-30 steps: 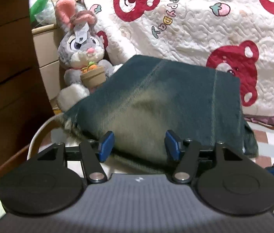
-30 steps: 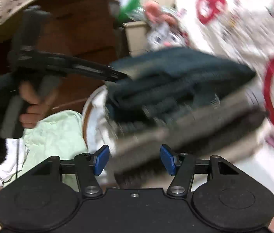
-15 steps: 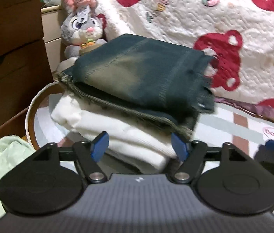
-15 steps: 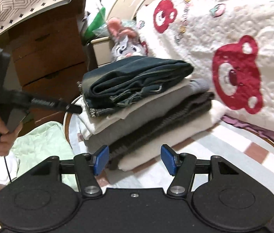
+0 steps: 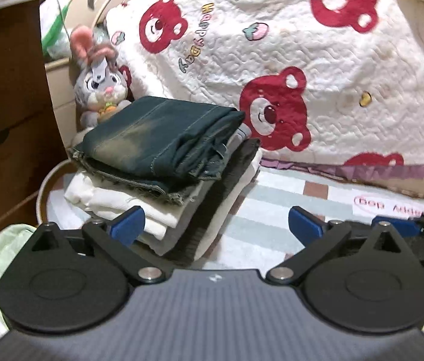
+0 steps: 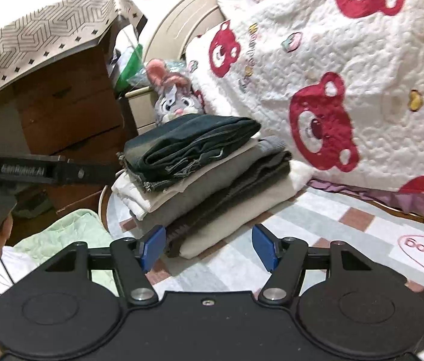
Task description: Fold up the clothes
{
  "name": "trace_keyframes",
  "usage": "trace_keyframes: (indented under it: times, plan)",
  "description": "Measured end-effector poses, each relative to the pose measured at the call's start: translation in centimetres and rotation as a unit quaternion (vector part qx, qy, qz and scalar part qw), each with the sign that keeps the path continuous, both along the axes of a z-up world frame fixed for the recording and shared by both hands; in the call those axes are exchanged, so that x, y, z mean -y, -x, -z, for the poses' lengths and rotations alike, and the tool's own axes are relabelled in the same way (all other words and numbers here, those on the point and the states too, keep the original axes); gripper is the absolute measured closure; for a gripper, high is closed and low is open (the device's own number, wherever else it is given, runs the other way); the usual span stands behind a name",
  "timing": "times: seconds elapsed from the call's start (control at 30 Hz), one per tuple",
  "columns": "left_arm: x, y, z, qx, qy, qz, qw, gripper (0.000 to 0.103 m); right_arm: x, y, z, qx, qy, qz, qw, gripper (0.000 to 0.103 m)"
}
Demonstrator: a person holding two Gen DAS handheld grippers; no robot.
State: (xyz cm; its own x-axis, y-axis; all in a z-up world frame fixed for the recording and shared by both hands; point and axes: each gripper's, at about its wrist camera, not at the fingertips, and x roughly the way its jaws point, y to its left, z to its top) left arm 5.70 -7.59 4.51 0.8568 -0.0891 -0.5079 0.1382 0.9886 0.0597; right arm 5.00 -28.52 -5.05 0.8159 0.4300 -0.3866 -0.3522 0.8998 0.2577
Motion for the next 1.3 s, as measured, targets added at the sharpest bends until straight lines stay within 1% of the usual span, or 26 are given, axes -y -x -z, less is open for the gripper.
trace_keyframes:
  times: [0.1,0.23,0.3,0.37,0.43,0.5,0.57,0.67,0.77,0.87,1.0,1.1,1.3]
  plan:
    - [1.7,2.2,0.0,0.003,-0.021,0.000,0.9998,0.000,0.6,1.6,-0.2,-0.002,-0.004,0.010,1.000,0.033]
    - [3.1,4.5,0.1,-0.016,-0.028,-0.001,0.9995,0.000,0.9,3.8,-0.6,-0.006,-0.004,0.014,1.000,0.031]
    - [3.8,5.4,0.3,-0.023,-0.046,-0.009,0.9986,0.000,1.1,4.8,-0.9,-0.005,-0.009,0.022,1.000,0.030]
    - [4.2,6.3,0.3,-0.029,-0.049,-0.016,0.9982,0.000,1.1,5.7,-1.1,-0.003,-0.008,0.021,1.000,0.030]
    - [4.4,7.1,0.3,-0.032,-0.041,-0.021,0.9984,0.000,0.9,6.4,-1.4,-0.001,-0.001,0.018,1.000,0.030]
    - [4.7,7.5,0.5,-0.041,-0.045,-0.009,0.9981,0.000,0.8,6.9,-1.5,0.002,0.010,0.017,1.000,0.030]
    - [5.0,7.9,0.6,-0.041,-0.056,-0.007,0.9976,0.000,0.7,7.2,-1.5,0.005,0.017,0.017,1.000,0.027]
    - [5.0,8.4,1.1,-0.051,-0.050,-0.005,0.9975,0.000,0.6,7.8,-1.7,0.009,0.029,0.017,0.999,0.023]
    - [4.9,8.4,1.7,-0.067,-0.045,0.000,0.9967,0.000,0.5,8.3,-1.8,0.013,0.040,0.016,0.999,0.023]
    - [4.8,8.6,2.2,-0.073,-0.044,-0.005,0.9963,0.000,0.4,8.8,-1.9,0.017,0.051,0.016,0.998,0.023]
    - [4.6,8.8,2.3,-0.068,-0.047,-0.010,0.9965,0.000,0.3,9.4,-2.0,0.021,0.065,0.015,0.998,0.023]
    - [4.5,9.2,1.9,-0.055,-0.042,-0.014,0.9976,0.000,0.2,9.4,-1.8,0.019,0.067,0.013,0.998,0.023]
    - [4.5,9.1,1.8,-0.060,-0.040,-0.013,0.9973,0.000,0.2,9.4,-1.5,0.013,0.063,0.013,0.998,0.023]
